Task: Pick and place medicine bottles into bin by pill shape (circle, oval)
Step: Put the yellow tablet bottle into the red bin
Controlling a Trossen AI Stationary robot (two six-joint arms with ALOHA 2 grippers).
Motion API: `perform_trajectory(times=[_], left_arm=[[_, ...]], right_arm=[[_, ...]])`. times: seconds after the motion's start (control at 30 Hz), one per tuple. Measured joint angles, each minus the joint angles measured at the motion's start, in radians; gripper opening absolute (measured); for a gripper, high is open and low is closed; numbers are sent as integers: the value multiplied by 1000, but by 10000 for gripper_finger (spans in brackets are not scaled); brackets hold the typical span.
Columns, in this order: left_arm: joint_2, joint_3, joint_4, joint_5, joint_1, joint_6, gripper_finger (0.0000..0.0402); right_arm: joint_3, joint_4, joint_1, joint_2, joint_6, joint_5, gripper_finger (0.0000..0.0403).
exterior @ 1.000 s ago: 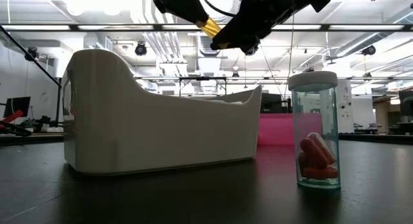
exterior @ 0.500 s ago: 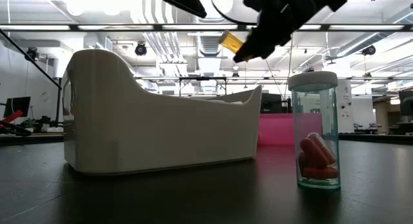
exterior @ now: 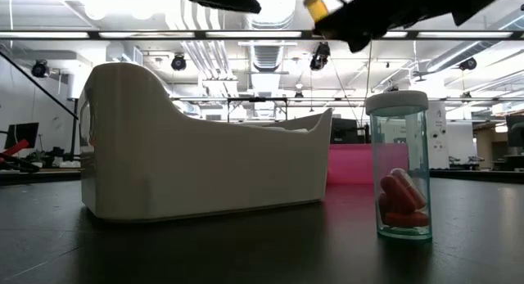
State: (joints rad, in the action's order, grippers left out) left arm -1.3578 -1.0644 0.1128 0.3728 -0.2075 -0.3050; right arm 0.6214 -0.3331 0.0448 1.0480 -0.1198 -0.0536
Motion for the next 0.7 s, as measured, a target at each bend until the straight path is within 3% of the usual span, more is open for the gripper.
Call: perform_trajectory(times=[0.23, 0.43, 0.7], left_arm=[[50, 209, -475, -39, 32, -90, 212], [2, 312, -872, -231, 119, -19, 212], [-128, 321, -1094, -330, 172, 108, 212]], right_arm=[[-84, -331, -15, 43, -39, 0, 97], [-91, -515, -24, 126, -39, -2, 97], [-90, -637, -33, 226, -38, -24, 97]])
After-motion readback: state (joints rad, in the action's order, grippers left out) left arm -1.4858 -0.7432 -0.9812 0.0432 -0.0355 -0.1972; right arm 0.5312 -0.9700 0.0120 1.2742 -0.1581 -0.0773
